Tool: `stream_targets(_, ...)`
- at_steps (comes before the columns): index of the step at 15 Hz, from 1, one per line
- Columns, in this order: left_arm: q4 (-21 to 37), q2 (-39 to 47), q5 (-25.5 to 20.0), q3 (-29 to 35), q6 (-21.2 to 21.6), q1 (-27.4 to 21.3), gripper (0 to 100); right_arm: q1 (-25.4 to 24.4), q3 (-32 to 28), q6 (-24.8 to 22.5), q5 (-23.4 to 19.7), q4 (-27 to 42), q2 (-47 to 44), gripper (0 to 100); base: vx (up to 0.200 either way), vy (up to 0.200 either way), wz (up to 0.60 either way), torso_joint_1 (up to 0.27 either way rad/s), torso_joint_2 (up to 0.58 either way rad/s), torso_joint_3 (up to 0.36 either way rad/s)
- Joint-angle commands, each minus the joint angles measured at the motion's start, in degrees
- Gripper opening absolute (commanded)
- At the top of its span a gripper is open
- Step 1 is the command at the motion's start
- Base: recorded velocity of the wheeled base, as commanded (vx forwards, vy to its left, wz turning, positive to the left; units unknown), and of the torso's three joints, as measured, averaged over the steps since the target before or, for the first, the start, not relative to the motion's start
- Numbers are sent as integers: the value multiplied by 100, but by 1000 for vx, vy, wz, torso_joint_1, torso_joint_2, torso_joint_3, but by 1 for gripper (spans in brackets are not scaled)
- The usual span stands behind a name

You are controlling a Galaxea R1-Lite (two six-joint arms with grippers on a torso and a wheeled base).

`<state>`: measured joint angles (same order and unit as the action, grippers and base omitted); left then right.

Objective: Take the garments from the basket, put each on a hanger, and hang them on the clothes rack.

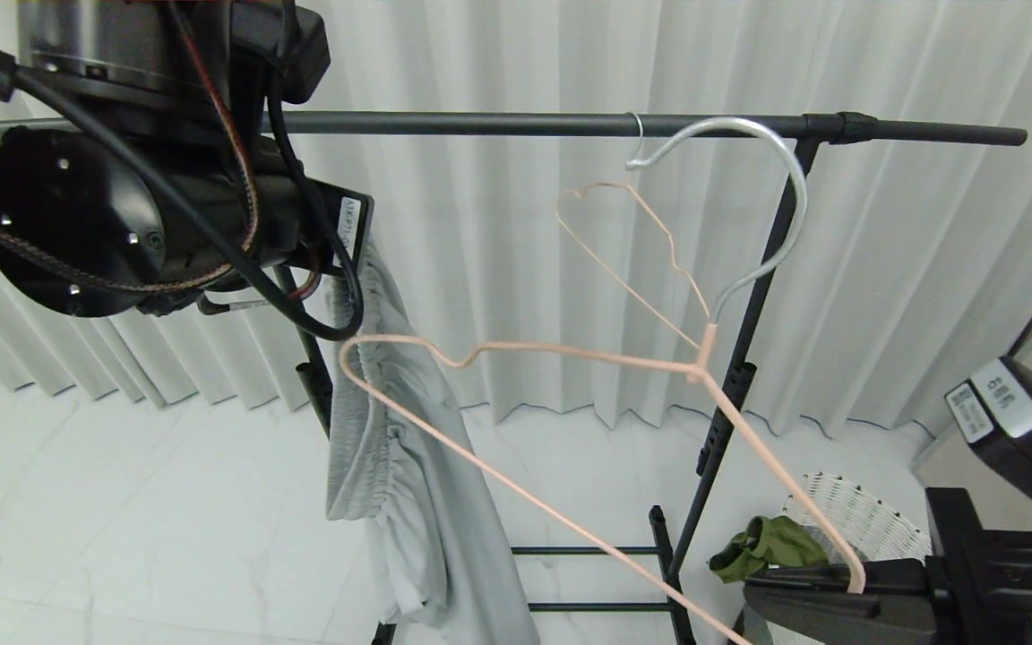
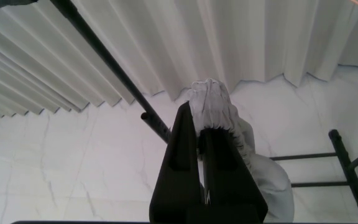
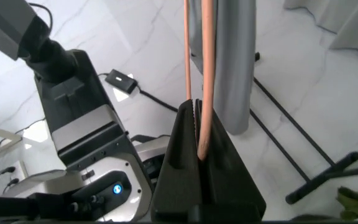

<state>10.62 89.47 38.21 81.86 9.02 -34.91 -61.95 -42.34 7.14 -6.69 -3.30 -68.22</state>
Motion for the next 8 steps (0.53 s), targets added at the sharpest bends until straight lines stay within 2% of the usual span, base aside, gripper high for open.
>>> stream_targets(1, -7, 53, 3, 14, -6, 11, 0, -159, -20, 6, 10, -118, -253, 0, 0, 0, 0, 0, 0, 0)
stream_targets(4, -7, 27, 12, 23, 21, 2, 0, -168, -20, 6, 116, -162, -376, 0, 0, 0, 0, 0, 0, 0)
stream_targets(7, -7, 1, 12, 23, 47, 2, 0, -168, -99, 138, 845, -215, -728, 0, 0, 0, 0, 0, 0, 0)
stream_targets(8, -7, 1, 20, 14, 73, -7, 0, -159, -134, 244, 942, -329, -833, 0, 0, 0, 0, 0, 0, 0)
